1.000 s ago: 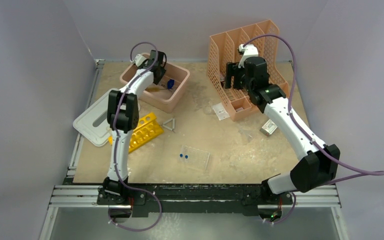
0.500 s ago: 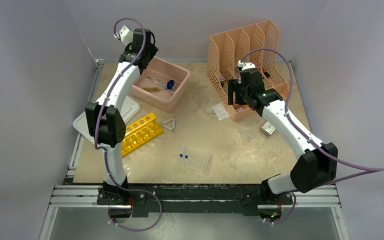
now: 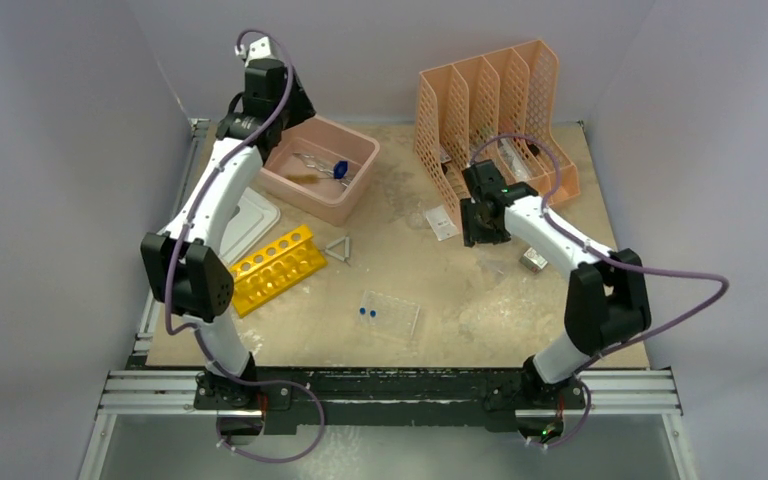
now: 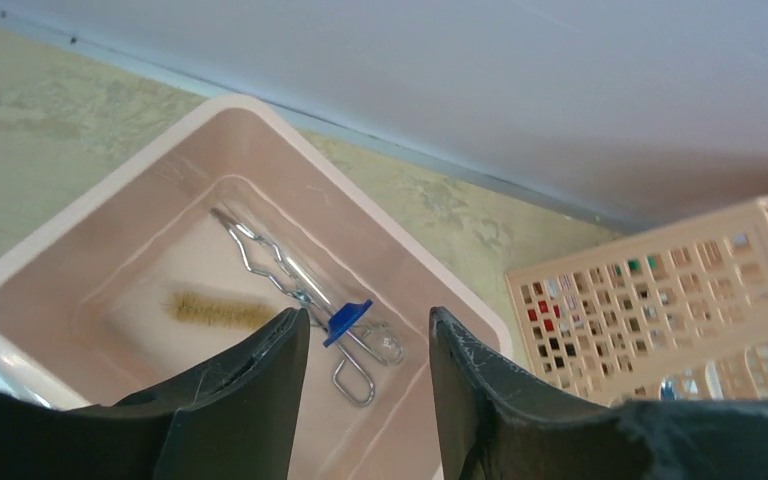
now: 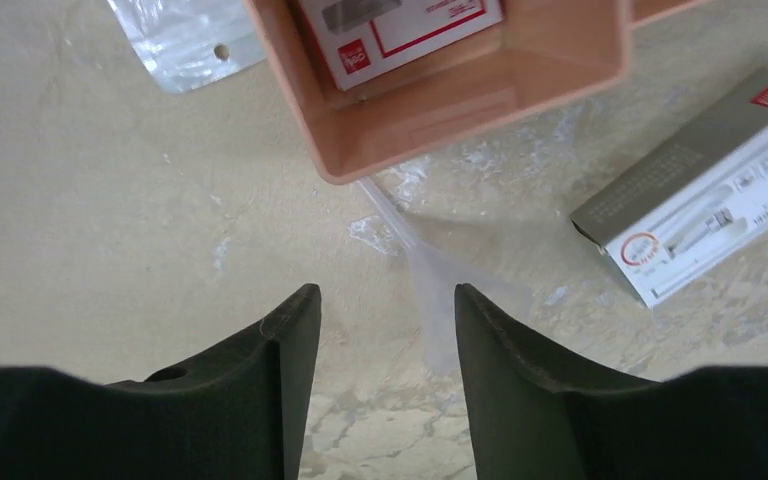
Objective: Organize the chemistry lab equipment
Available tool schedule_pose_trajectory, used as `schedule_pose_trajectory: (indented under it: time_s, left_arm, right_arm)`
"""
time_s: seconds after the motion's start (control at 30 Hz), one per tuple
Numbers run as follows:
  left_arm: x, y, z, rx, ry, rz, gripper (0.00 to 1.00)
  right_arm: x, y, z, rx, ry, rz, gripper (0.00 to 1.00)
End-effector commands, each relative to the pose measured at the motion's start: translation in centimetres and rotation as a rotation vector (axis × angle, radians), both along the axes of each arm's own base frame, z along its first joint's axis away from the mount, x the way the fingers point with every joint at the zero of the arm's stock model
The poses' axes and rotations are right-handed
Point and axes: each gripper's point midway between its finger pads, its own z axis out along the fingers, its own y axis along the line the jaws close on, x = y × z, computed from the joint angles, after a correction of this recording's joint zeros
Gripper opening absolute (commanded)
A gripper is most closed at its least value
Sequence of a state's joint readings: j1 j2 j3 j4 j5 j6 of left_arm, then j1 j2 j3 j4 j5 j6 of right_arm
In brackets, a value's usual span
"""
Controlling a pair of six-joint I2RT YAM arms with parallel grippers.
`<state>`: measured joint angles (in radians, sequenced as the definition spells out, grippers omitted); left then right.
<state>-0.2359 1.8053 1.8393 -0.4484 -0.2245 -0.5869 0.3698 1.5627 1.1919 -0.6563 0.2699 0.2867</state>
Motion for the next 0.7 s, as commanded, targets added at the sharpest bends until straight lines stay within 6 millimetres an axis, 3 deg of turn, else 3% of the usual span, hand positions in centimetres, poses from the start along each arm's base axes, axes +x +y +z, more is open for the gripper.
schedule_pose_trajectory:
  time_s: [0.0,0.2,0.37,0.67]
  left_arm:
    - [-1.8,-0.5,6.2,0.075,-0.17,-0.14,0.48]
    - [-3.6,1.8,8.6,0.149,-0.252,-0.064,0.59]
    - [-4.6,2.1,9.4,0.153,-0.287,-0.063,0.64]
    - [-5.3,1.5,10.3,0.122,-0.321,-0.092,0.64]
  right_arm:
    - [-0.3,0.4,-2.6,-0.037,0.099,0.177,0.51]
    - [0.2,-0.1,-5.4,-0.098,0.173,0.221,0.5]
    - [0.2,-1.5,-7.1,-0.192,0.221,0.23,0.5]
    - [-0.5,0.5,-8.0,-0.088,0.262,0.32,0.35]
